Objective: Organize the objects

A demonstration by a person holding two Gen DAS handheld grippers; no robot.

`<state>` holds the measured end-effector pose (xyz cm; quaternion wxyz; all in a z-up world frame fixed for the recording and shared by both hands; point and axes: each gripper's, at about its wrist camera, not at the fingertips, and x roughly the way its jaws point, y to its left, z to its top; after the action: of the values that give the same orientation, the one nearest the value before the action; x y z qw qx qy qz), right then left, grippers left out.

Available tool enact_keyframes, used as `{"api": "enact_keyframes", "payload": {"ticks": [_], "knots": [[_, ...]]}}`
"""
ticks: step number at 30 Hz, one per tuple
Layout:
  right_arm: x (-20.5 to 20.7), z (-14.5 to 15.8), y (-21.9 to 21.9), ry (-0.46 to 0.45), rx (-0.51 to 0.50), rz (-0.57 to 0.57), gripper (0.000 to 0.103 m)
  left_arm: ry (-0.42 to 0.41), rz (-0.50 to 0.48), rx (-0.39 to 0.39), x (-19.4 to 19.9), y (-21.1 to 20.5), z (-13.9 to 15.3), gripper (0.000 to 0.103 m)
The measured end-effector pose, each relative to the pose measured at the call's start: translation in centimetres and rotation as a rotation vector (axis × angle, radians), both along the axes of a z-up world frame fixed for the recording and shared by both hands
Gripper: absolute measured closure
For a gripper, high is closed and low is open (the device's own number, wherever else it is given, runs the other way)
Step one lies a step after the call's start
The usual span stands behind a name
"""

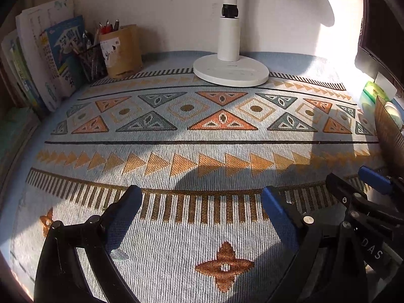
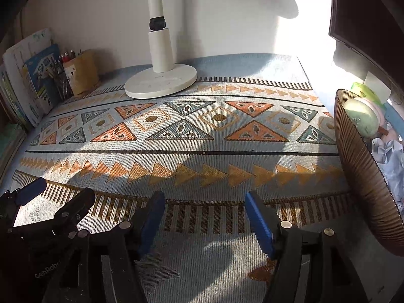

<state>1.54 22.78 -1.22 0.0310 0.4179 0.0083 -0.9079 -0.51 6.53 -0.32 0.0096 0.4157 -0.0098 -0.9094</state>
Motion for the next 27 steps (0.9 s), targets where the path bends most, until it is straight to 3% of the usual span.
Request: {"api": "enact_keyframes", "payload": {"ticks": [27], "knots": [[-0.19, -0.20, 0.25, -0.014, -0.019, -0.013, 0.024, -0.053, 0.014, 0.007, -0.87, -0.10, -0.52, 0.008]]}}
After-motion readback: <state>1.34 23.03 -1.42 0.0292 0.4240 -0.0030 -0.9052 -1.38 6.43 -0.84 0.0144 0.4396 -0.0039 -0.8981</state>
